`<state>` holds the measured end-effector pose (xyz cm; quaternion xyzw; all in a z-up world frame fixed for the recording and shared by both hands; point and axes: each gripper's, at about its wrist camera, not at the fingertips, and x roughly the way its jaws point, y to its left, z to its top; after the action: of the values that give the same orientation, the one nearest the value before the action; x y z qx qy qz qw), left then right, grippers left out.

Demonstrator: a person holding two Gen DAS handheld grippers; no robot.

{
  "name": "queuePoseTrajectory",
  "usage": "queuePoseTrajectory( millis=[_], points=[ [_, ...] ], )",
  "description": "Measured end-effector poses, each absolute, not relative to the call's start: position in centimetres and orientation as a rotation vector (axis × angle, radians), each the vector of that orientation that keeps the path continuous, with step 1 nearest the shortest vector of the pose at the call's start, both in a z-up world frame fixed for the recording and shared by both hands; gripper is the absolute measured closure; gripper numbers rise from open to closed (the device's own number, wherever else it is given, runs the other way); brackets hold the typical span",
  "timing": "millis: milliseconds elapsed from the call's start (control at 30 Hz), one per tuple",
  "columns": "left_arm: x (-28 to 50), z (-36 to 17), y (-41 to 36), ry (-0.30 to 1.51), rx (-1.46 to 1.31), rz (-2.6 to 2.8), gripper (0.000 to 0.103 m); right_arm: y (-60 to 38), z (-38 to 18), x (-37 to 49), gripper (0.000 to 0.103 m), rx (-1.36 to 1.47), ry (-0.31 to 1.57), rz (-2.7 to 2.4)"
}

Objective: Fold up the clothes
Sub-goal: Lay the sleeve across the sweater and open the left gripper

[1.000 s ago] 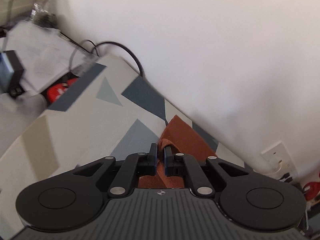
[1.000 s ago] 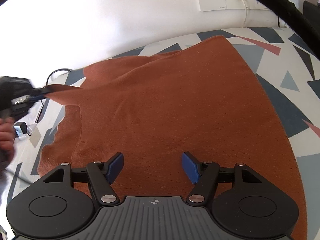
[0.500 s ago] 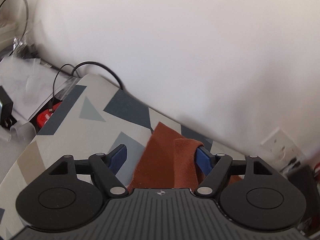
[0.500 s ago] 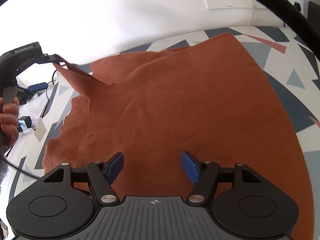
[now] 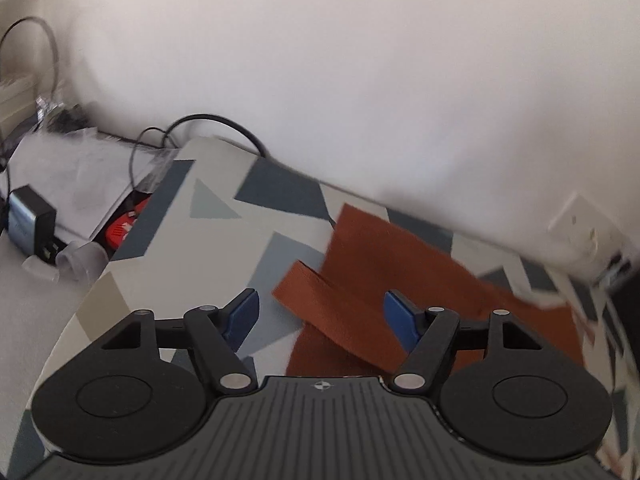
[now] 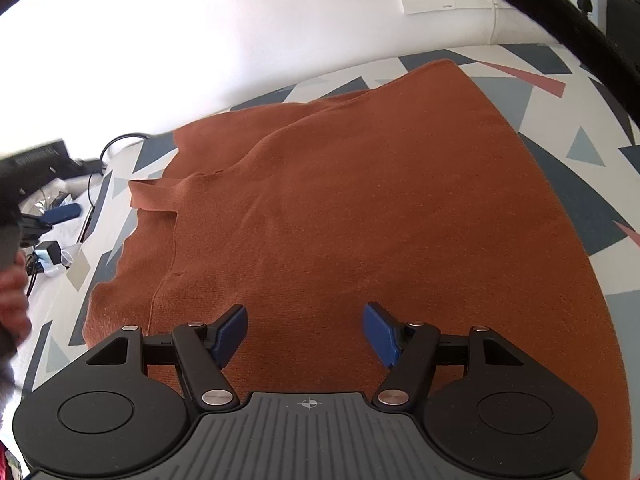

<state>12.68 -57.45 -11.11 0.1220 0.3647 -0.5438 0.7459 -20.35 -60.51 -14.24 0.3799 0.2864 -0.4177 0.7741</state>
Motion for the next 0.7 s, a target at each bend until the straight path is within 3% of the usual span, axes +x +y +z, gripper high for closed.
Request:
queuePoseTrajectory(
  millis=[200, 400, 467, 533, 700],
  points=[
    [9.0, -14.8, -61.2, 0.632, 0.567, -1.148, 0.041, -60.3, -14.4, -19.8, 0.041, 0.810, 0.631, -0.902],
    [11.6, -14.4, -61.4, 0.830, 0.476, -1.050, 0.038, -59.9, -13.0, -21.1, 0.037, 0.780, 0.577, -0.954],
    [11.1, -13.3, -60.7, 0.832, 0.473, -1.063, 0.037, -59.9, -12.6, -22.6, 0.029, 0.788, 0.544, -0.996],
    [9.8, -12.2, -59.9, 0.813, 0.492, -1.083, 0.027, -60.0, -12.5, -24.2, 0.029, 0.815, 0.513, -1.040],
    [6.0, -10.2, -58.9, 0.871, 0.500, -1.183, 0.022, -60.0, -13.1, -28.5, 0.029, 0.930, 0.489, -1.153]
  ],
)
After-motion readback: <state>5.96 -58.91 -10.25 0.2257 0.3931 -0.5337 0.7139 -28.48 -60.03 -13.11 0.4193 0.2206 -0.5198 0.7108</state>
